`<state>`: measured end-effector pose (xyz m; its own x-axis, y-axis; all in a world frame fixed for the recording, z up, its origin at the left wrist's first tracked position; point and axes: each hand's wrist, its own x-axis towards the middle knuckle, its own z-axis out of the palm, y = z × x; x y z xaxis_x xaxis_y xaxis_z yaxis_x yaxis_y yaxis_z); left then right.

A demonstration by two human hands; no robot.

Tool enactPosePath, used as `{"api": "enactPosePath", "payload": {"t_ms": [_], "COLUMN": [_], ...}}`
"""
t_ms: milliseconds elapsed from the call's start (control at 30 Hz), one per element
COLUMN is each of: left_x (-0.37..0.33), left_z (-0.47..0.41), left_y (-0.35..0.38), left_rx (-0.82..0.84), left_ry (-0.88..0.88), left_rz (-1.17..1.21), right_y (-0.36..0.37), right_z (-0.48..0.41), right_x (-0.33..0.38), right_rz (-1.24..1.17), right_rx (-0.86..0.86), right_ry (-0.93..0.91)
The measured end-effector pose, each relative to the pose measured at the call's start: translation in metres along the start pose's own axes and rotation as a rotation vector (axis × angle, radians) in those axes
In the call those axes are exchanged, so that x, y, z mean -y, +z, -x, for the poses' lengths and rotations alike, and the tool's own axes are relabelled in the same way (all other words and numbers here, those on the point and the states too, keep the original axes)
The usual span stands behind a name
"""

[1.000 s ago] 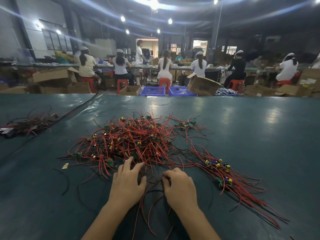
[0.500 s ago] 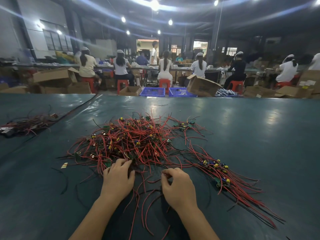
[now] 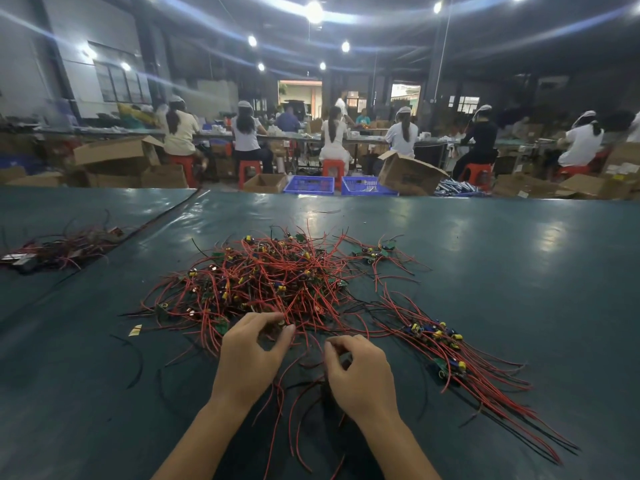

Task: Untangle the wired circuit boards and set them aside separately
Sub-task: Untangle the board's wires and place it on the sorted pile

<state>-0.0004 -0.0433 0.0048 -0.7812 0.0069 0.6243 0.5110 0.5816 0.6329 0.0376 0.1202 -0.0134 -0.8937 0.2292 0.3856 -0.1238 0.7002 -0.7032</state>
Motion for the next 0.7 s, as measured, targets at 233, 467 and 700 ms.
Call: {"api": "enactPosePath", "payload": {"t_ms": [233,467,700], "left_x": [-0.04,-0.038,-0.038], "left_z": [0.001,0.004,0.001], "left_y": [-0.003,0.005,0.008], "left_rx": [-0.177,-0.162,-0.177], "left_ry": [0.132,-0.135,-0.486], "left_rz": [0.33,0.587,1.004], "right_y": [-0.007,-0.011,-0.011], "right_z": [0.001,0.007,0.004], "right_x": [0.019,0.025,0.023], "right_rz": [-0.598,-0.124,-0.167], "right_rx": [-0.066,-0.447,-0.422], "right_ry": [0.159,-0.24,-0.193]}}
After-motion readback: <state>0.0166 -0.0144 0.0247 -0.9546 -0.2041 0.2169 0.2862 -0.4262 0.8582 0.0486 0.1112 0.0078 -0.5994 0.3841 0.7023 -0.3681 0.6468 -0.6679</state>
